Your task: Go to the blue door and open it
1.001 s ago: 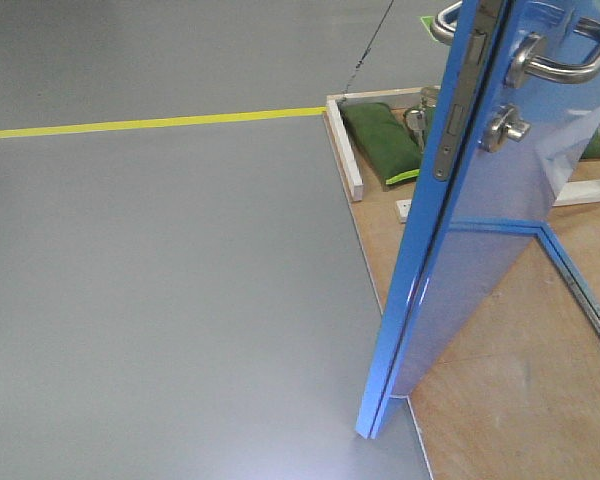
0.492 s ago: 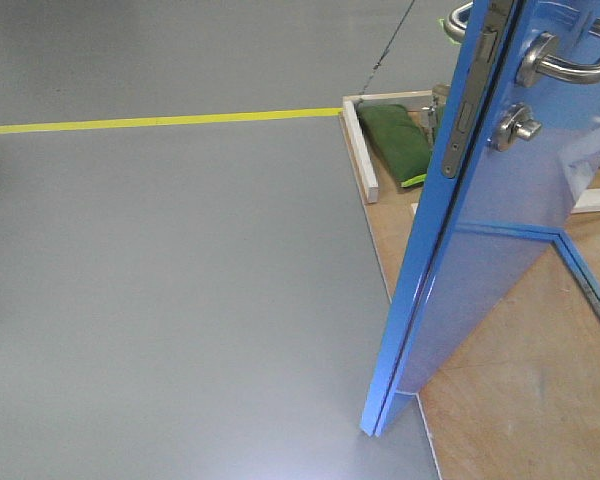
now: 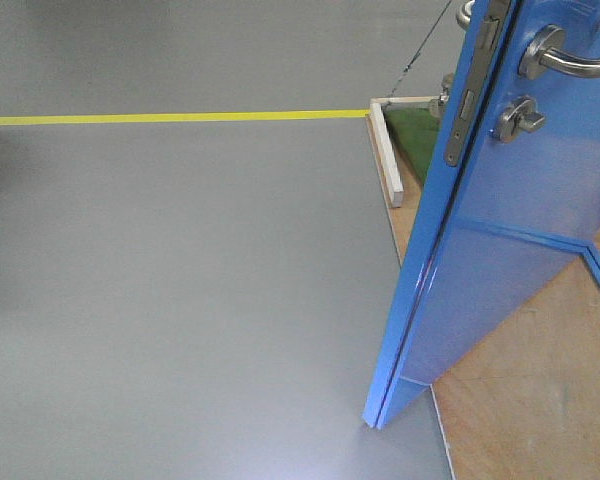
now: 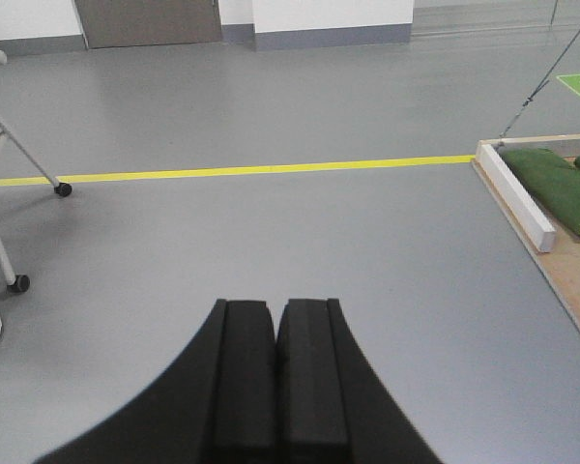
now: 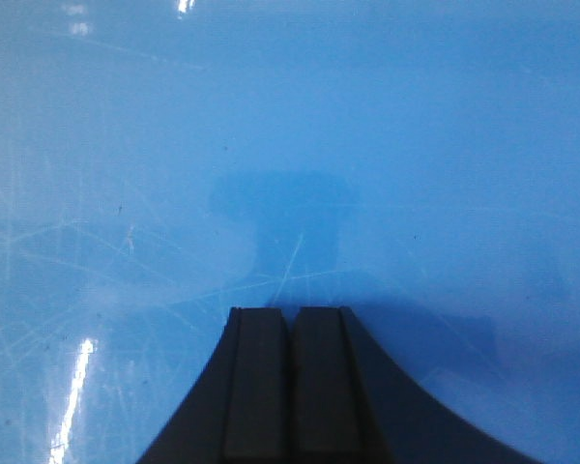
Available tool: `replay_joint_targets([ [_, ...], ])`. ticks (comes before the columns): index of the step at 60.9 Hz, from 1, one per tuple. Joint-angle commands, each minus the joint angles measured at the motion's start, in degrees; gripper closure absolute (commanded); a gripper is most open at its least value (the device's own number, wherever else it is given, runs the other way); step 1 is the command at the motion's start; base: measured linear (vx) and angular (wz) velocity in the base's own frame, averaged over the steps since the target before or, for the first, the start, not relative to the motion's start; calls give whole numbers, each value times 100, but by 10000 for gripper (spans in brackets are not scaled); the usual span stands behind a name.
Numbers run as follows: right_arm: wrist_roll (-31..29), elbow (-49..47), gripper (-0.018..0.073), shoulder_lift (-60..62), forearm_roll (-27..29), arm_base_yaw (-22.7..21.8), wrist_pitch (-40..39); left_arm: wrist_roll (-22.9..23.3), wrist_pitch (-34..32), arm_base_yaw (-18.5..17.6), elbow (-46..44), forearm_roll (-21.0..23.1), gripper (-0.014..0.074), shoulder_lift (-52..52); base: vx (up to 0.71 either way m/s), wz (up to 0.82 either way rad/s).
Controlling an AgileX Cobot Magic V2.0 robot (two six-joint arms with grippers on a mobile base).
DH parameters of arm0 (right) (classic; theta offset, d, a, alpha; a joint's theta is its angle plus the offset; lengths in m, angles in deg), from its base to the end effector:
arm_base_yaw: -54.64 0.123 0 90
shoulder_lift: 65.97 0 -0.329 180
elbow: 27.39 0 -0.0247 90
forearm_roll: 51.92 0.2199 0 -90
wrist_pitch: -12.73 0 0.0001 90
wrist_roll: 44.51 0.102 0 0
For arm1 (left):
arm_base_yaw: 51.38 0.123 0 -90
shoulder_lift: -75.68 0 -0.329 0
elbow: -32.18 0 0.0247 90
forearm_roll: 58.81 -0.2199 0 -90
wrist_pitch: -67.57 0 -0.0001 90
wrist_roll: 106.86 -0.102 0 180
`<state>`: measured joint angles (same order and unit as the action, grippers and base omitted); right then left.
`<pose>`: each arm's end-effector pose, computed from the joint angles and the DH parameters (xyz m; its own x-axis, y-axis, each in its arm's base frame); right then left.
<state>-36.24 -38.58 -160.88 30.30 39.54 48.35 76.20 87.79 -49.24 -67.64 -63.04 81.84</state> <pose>0.3313 -0.0284 0.5005 -0.3440 0.9385 -0.0296 -0.0201 0.0242 0.9995 -0.0116 0.0022 0.1679 -0.2849 0.0052 -0.9585 -0.0572 0.9981 0.0225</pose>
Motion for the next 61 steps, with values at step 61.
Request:
replay_joint_targets([
  [61, -28, -184, 564, 182, 331, 54, 136, 23, -430, -7, -182, -5, 526, -99, 8, 7],
])
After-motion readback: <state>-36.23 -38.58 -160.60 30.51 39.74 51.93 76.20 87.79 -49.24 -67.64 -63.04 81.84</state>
